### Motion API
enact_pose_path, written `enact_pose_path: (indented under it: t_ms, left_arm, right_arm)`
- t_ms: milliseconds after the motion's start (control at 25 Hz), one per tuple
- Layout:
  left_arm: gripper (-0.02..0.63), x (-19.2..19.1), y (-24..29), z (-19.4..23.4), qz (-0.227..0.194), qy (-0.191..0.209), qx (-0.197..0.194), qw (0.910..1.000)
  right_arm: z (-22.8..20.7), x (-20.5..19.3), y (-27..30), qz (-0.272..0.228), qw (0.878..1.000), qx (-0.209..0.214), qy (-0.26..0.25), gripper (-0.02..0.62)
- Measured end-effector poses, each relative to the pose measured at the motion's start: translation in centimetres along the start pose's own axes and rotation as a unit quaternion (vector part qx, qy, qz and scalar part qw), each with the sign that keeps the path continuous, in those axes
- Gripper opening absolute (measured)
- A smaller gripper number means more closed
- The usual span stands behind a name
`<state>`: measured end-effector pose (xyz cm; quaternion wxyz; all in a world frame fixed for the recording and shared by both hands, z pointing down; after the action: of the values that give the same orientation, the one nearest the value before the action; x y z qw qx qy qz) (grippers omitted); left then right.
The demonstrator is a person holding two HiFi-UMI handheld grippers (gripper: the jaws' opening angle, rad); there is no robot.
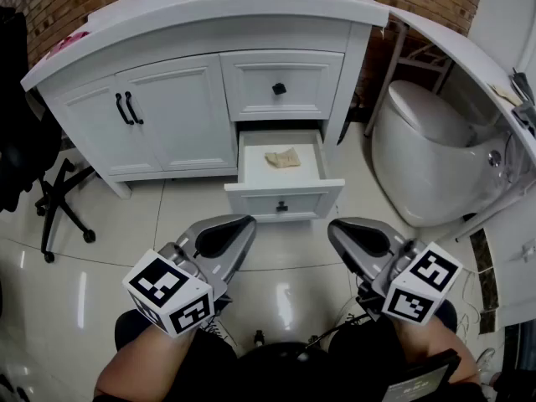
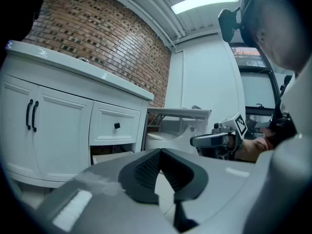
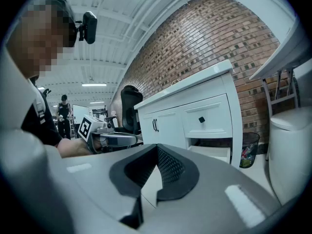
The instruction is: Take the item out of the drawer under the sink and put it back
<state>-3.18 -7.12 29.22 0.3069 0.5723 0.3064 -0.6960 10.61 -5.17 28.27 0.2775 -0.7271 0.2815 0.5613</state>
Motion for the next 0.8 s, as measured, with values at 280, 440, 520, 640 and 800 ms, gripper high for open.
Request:
enact_pose_path:
  t_ms: [280,440,520,640,800]
  left_arm:
    - [0.003,-1.0,1.7,1.7,0.008,0.000,-0.004,1.0000]
    - [0.004,-0.9,2.6,3.2,0.002,-0.001,0.003,1.0000]
    - [0.003,-0.7,2.8,4.2,-0.008,-0.005,0.011,0.9999]
    - [0.004,-0.5,3.0,5.3,-0.017,-0.001,0.021,0.9996]
    - [0.003,-1.3,3.8,6.4,-0.005,0.006,0.024,0.9997]
  right_arm:
    - [-2.4,-0.5,1.6,0.004,1.000,-0.010,0.006,0.003]
    - [-3.8,-0.5,2.7,0.000,1.000,-0.014,0.008,0.004]
    - [-4.3,-0.6,3.2,-0.001,1.000,-0.016,0.011,0.003]
    - [-5.3,-0.9,3.7,-0.002,1.000,-0.022,0.013,0.003]
    - [-6.4,-1.0,4.5,-0.003,0.999,-0.028,0.021,0.003]
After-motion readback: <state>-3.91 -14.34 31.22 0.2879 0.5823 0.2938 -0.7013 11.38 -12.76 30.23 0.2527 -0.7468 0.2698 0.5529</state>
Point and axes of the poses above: the fingertips, and each gripper's own axes: y forward along the fingers, z to its left, x out of its top, the point moved 2 cm from there along -y, backward along the fingers, and after that the axes turned 14 degrees about -z, right-handed, at the moved point
